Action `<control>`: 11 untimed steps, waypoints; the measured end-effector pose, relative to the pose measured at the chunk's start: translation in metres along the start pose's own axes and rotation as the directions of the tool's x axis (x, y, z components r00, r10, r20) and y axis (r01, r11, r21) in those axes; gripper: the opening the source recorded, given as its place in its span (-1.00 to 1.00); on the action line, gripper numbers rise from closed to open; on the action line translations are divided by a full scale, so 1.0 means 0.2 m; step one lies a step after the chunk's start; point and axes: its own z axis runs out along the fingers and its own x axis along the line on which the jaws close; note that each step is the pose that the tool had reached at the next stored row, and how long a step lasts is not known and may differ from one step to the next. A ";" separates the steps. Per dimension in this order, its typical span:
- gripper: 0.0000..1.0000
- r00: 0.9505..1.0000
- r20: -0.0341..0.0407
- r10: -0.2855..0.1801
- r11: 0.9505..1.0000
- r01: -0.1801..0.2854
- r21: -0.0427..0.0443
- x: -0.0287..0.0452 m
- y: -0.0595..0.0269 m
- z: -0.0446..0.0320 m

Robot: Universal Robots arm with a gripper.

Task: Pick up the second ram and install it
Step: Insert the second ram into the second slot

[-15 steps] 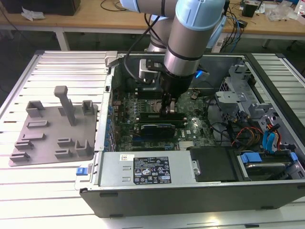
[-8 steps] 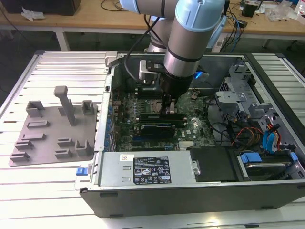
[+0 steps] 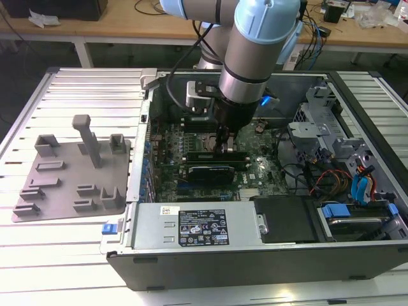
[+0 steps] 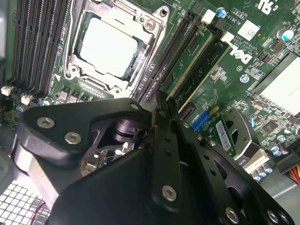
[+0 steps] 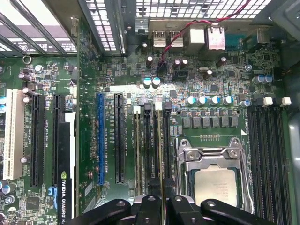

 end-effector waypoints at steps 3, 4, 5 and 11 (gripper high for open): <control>-0.78 1.000 0.003 0.030 1.000 -0.030 0.001 0.000 0.001 -0.007; -0.78 0.999 0.005 0.039 0.999 -0.039 0.002 0.000 0.001 -0.007; -0.78 0.999 0.005 0.039 0.999 -0.039 0.002 0.001 0.001 -0.007; -0.78 1.000 0.003 0.018 1.000 -0.018 0.001 0.004 0.001 -0.004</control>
